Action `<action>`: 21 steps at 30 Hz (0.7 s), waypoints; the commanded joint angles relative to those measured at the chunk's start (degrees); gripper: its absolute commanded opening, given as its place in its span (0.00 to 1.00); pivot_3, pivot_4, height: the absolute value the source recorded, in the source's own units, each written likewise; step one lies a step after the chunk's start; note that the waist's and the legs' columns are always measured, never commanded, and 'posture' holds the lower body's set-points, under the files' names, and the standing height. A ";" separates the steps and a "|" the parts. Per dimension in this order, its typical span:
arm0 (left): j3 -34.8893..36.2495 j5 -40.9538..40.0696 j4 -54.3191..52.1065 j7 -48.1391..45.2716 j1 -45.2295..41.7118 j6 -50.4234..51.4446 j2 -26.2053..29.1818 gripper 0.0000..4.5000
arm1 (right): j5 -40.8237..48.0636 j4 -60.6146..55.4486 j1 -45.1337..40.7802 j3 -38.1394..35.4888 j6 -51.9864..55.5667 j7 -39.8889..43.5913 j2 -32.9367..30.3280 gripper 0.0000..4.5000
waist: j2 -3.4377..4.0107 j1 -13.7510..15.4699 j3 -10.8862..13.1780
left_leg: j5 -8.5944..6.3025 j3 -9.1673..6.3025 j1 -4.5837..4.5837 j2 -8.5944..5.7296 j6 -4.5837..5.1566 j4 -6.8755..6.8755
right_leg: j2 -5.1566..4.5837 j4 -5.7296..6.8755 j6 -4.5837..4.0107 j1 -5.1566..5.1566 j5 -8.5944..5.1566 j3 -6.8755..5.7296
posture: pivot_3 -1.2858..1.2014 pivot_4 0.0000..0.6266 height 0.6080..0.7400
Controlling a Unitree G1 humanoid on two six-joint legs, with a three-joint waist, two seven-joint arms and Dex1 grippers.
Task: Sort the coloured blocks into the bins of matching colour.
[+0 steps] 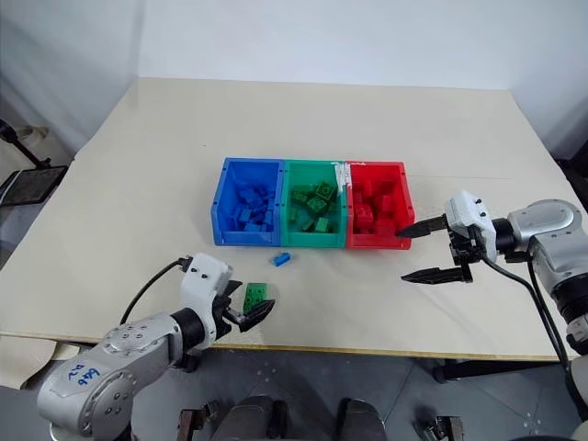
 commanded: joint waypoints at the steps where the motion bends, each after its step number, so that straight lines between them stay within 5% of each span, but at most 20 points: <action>1: -2.09 2.48 -1.14 5.26 -0.77 2.85 -2.84 0.99 | -0.04 -0.24 0.02 -2.08 0.02 3.44 -1.40 1.00 | 0.00 -0.04 0.00 | 0.00 0.00 0.00 0.00 0.00 0.00 | 0.00 0.00 0.00 0.00 0.00 0.00 | 0.52 0.24 1.00; 9: -5.57 3.62 3.23 11.20 -0.15 2.85 -7.19 0.99 | 2.11 -1.79 0.77 -2.43 1.09 3.44 -2.33 1.00 | -0.01 0.06 0.00 | 0.00 0.02 0.01 0.00 0.01 0.00 | 0.00 -0.01 0.00 0.01 0.00 0.02 | 0.52 0.24 1.00; 21: -5.97 1.79 5.80 12.07 0.19 2.85 -6.53 0.99 | 12.76 -10.28 6.57 -7.49 4.73 3.44 -6.35 1.00 | 0.03 0.13 -0.02 | 0.00 0.02 0.06 0.00 0.00 0.01 | -0.04 -0.07 0.00 0.07 0.00 0.03 | 0.52 0.24 1.00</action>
